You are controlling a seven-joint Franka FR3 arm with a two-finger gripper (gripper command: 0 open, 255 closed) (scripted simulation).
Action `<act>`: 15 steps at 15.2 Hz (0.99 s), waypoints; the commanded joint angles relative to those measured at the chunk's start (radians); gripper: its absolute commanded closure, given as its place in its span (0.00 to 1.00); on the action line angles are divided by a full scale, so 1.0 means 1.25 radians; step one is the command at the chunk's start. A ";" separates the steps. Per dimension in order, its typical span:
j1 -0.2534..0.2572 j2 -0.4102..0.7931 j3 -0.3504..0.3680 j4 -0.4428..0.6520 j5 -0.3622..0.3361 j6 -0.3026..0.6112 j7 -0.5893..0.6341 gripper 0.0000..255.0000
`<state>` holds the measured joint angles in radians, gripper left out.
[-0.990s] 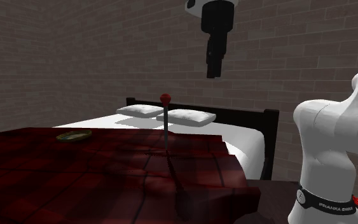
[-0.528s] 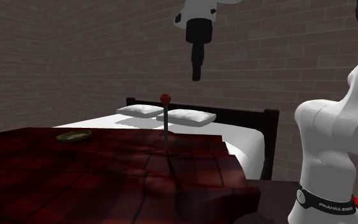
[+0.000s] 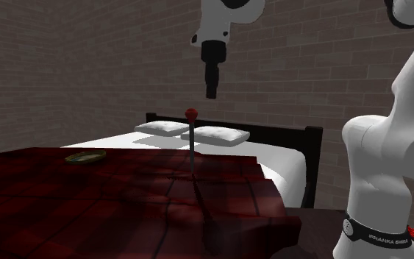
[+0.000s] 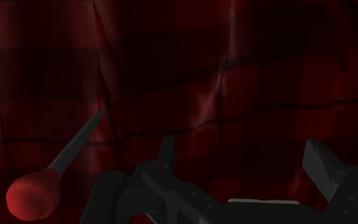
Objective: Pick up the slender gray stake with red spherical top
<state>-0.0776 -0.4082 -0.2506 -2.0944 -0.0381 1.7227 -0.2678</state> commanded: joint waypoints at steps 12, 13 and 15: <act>-0.065 0.357 -0.164 0.322 0.108 0.001 -0.230 0.00; -0.076 0.389 -0.172 0.355 0.124 -0.005 -0.247 0.00; -0.101 0.457 -0.186 0.426 0.157 -0.021 -0.281 0.00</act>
<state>-0.1878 0.1215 -0.4730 -1.6106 0.1375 1.7114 -0.5950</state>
